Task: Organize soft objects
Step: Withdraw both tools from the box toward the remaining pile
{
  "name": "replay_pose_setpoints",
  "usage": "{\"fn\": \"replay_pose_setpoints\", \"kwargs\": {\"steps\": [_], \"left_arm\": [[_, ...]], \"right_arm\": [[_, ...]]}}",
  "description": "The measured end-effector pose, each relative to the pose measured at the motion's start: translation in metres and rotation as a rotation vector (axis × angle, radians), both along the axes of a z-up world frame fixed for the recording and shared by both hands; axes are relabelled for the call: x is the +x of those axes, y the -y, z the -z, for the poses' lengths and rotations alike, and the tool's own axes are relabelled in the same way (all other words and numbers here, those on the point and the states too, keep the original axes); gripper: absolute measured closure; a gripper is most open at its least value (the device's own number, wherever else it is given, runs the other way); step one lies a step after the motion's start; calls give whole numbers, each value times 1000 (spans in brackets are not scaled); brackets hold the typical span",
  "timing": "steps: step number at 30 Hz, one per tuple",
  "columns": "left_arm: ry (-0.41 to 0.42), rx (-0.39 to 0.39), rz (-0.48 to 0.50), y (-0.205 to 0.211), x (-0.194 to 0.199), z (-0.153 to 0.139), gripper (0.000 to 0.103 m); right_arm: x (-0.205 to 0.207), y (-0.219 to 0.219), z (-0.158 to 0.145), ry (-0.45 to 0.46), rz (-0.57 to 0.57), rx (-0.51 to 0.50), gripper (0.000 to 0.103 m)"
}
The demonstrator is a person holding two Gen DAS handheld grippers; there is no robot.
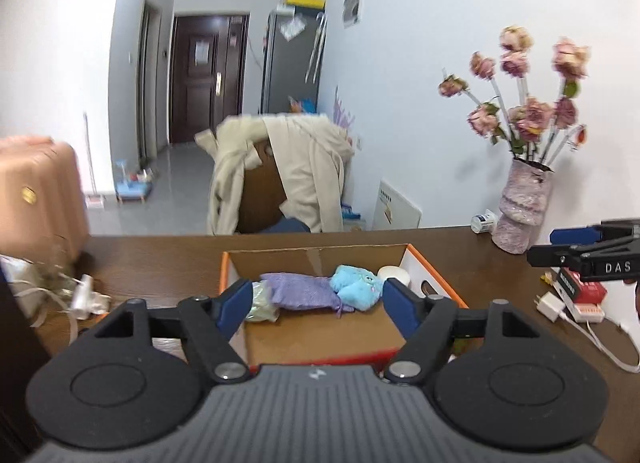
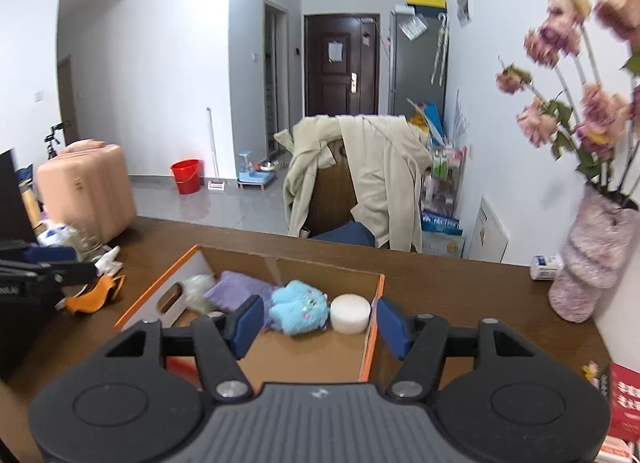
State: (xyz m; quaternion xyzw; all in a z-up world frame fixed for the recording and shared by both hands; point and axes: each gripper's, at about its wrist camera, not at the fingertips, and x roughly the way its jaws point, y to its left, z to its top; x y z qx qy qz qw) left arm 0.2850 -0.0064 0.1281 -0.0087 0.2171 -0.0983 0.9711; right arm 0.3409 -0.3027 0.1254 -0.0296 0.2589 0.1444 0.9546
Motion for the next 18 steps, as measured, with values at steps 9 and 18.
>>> {"fn": "replay_pose_setpoints", "kwargs": {"steps": [9,18], "left_arm": [[165,81,-59,11,-140,32,6],[209,15,-186,8,-231,87,1]], "right_arm": [[-137,9,15,136,-31,20,25],[-259,3,74,253,0,43,15]]}}
